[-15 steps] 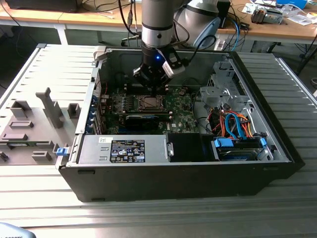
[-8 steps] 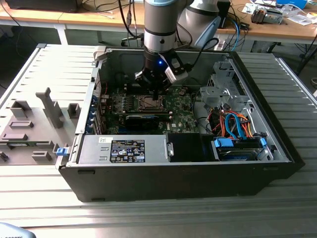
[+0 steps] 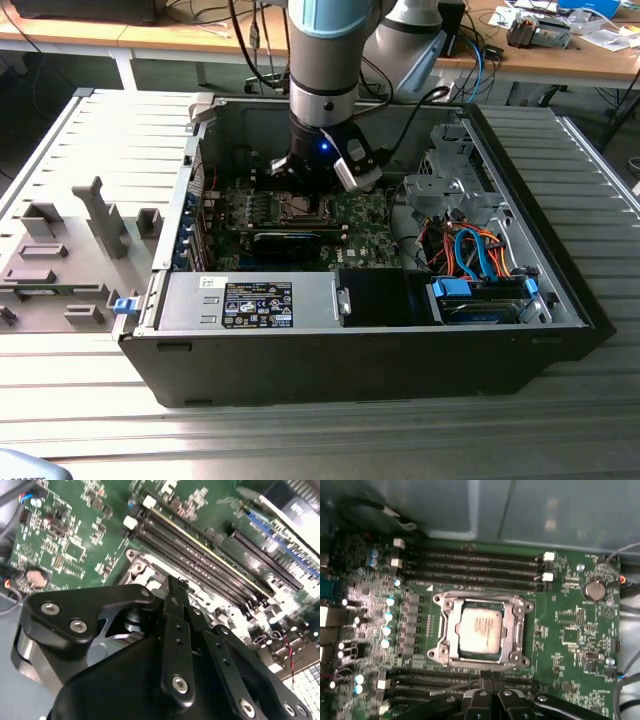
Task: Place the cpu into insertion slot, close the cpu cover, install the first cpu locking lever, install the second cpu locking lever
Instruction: 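Install the second cpu locking lever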
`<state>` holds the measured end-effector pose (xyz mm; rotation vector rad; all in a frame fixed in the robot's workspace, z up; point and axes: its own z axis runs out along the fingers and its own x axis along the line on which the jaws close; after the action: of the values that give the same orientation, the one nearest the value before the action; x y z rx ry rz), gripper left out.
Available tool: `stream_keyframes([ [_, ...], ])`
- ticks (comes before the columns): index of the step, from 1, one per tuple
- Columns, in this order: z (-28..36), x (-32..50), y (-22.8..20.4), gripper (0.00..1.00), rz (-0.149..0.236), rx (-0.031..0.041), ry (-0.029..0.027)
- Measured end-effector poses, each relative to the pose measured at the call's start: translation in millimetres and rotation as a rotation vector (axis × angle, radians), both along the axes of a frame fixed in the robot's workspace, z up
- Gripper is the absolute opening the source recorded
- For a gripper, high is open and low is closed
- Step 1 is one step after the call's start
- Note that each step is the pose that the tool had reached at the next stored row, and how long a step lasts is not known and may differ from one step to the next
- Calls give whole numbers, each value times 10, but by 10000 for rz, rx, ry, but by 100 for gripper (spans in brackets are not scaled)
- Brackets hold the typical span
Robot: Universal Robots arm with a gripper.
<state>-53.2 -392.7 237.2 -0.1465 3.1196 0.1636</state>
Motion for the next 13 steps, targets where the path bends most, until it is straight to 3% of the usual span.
stream_keyframes([
  [3,-8,-55,-42,11,0,20,-4],
  [5,-16,-117,-46,11,1,20,-9],
  [6,-21,-200,-46,11,1,42,-20],
  [8,-29,-276,-46,11,0,71,-34],
  [10,-64,-321,-47,11,0,170,-34],
  [13,-104,-373,-50,11,0,240,-33],
])
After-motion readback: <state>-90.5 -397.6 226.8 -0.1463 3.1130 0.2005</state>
